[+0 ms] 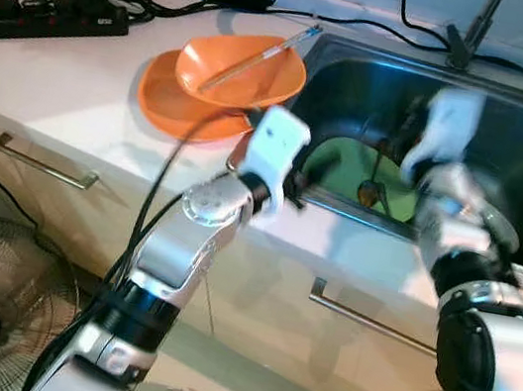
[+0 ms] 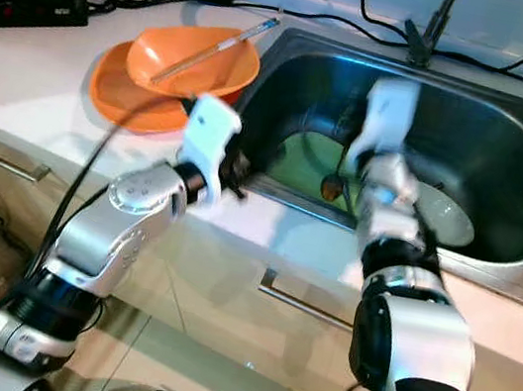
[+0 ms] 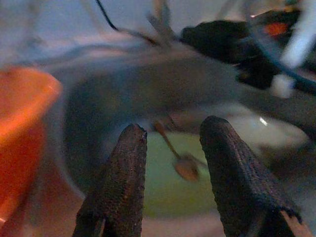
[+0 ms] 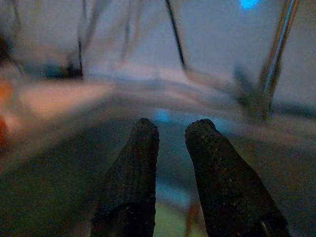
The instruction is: Kitchen organization
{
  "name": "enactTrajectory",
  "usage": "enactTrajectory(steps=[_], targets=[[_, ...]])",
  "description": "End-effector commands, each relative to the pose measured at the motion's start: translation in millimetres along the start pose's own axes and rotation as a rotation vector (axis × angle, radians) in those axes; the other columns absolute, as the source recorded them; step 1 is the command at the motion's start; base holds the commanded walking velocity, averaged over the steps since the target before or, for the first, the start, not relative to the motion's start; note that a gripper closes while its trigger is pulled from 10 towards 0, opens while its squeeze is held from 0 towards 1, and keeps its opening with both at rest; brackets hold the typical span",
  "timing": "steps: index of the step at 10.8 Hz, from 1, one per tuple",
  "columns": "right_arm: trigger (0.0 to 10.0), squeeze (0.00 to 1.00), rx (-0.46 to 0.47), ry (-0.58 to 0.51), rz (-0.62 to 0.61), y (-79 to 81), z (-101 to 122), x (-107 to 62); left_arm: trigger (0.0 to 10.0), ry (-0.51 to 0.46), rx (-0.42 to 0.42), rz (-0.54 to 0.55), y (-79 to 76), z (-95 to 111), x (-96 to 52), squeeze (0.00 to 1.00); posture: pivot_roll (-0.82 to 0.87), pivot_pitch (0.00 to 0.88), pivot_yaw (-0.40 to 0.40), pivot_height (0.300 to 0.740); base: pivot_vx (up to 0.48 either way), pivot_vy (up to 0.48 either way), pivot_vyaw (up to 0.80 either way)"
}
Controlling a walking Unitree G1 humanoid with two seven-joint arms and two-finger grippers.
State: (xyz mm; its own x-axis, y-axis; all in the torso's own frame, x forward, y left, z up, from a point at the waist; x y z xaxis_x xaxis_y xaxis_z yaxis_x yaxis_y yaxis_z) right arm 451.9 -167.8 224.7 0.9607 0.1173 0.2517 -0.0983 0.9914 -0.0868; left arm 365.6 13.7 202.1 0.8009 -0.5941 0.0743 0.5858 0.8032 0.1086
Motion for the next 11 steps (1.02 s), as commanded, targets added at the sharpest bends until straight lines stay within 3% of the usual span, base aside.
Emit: enactTrajectory(steps=[1, 2, 4, 5, 9, 11], targets=[[10.0, 0.0, 0.008, -0.113, 0.013, 1.1, 24, 2.3, 10.0, -0.052, 0.02, 0.05, 8.4, 11, 1.0, 0.0, 0.09, 0.099, 0.044, 0.74, 0.0, 0.0, 0.0], [10.0, 0.0, 0.036, -0.209, 0.006, -1.5, 41, -5.0, 10.0, -0.091, 0.031, 0.108, 16.7, 17, -0.4, 0.0, 0.07, 0.101, 0.034, 0.74, 0.0, 0.0, 0.0], [10.0, 0.0, -0.004, -0.289, 0.032, 3.2, 52, -25.8, 10.0, -0.14, 0.053, 0.175, 26.0, 20, -2.8, 0.0, 0.04, 0.092, 0.022, 0.74, 0.0, 0.0, 0.0], [10.0, 0.0, 0.024, -0.303, 0.033, 4.8, 54, -38.0, 10.0, -0.16, 0.084, 0.215, 33.6, 20, -5.3, 0.0, 0.03, 0.084, 0.019, 0.74, 0.0, 0.0, 0.0], [10.0, 0.0, 0.071, -0.24, 0.002, 10.7, 39, -67.8, 10.0, -0.166, 0.125, 0.303, 48.5, 8, -16.6, 0.0, 0.01, 0.045, 0.01, 0.74, 0.0, 0.0, 0.0], [10.0, 0.0, 0.044, -0.171, 0.003, 17.2, 11, -85.4, 10.0, -0.215, 0.123, 0.329, 51.1, 10, -21.5, 0.0, 0.02, 0.037, 0.016, 0.74, 0.0, 0.0, 0.0]])
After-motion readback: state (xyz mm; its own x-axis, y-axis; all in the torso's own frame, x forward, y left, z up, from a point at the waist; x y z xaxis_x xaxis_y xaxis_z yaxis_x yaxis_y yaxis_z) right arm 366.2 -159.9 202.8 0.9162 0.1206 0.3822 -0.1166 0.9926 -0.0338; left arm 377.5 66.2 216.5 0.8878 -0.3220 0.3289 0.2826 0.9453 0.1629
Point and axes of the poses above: a point about 5 cm out from each wrist's last joint towards the gripper, its own x axis pointing out of the wrist towards the gripper, its own z axis along the axis of the wrist's last joint, y = z × x, the point moved 5 cm from there along x, pointing out of the wrist towards the gripper, and after that the axes turned 1 degree about x, right-handed, at the moved point
